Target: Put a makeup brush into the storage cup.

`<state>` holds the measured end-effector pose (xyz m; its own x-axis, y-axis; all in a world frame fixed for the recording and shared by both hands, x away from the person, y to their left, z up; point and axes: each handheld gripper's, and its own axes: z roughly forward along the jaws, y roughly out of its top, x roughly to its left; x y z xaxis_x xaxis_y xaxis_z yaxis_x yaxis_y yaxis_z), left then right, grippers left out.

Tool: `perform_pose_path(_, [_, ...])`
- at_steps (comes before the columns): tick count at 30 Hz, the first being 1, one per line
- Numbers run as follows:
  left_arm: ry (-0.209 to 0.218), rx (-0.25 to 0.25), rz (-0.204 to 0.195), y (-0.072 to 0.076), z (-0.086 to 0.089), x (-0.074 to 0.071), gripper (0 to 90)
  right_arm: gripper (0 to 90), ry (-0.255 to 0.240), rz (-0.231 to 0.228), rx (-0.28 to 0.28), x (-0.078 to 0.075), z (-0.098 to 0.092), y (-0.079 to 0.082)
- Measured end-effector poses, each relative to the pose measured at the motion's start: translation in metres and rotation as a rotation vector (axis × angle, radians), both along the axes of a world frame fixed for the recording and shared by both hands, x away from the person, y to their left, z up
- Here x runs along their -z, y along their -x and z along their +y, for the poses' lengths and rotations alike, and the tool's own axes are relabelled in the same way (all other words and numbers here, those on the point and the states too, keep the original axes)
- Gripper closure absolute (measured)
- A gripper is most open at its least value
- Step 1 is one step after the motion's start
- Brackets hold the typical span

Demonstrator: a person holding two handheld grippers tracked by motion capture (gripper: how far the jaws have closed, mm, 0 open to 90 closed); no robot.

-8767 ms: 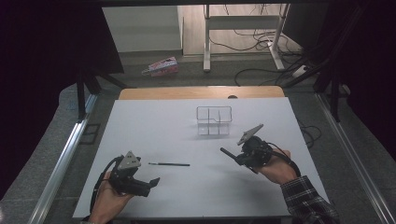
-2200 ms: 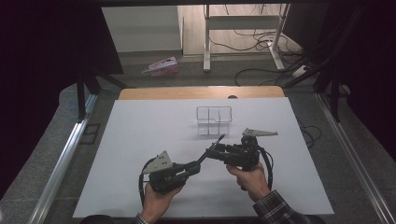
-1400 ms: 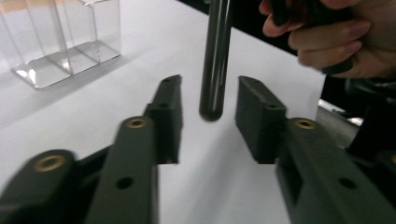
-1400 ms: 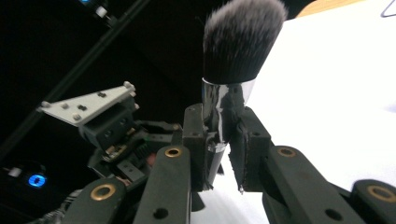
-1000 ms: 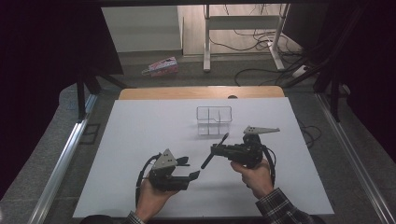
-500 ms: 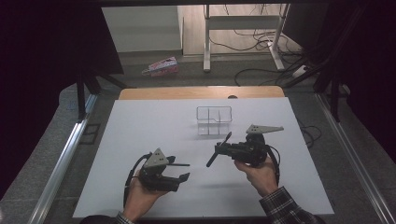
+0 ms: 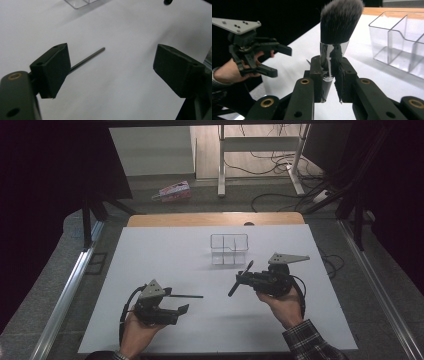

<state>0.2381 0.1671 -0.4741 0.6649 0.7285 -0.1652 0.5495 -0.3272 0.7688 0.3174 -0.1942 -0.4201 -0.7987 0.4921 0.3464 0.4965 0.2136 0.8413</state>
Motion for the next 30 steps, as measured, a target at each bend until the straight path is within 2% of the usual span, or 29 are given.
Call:
perform_pose_path(3, [-0.031,-0.012,-0.001,0.003,0.005,0.002,12.0,76.7,0.018,-0.009,0.009,-0.001,-0.001,0.001])
perform_pose_path(5, [-0.034,-0.015,0.000,0.004,0.006,0.002,11.4,76.7,0.022,-0.015,0.012,-0.001,-0.002,0.000])
perform_pose_path(6, [-0.053,-0.027,0.000,0.006,0.008,0.003,10.4,76.7,0.038,-0.023,0.020,0.000,-0.003,0.000])
perform_pose_path(15, [-0.094,-0.044,0.008,0.011,0.015,0.007,8.3,76.7,0.060,-0.042,0.037,-0.002,-0.009,0.001])
perform_pose_path(18, [-0.138,-0.046,-0.003,0.013,0.019,0.010,7.9,76.7,0.065,-0.048,0.045,-0.003,-0.012,0.000])
perform_pose_path(25, [-0.141,-0.061,0.001,0.015,0.028,0.014,7.2,76.7,0.098,-0.064,0.062,-0.005,-0.014,0.000])
perform_pose_path(30, [-0.120,-0.089,0.000,0.016,0.037,0.015,5.1,76.7,0.125,-0.078,0.089,-0.007,-0.016,-0.001])
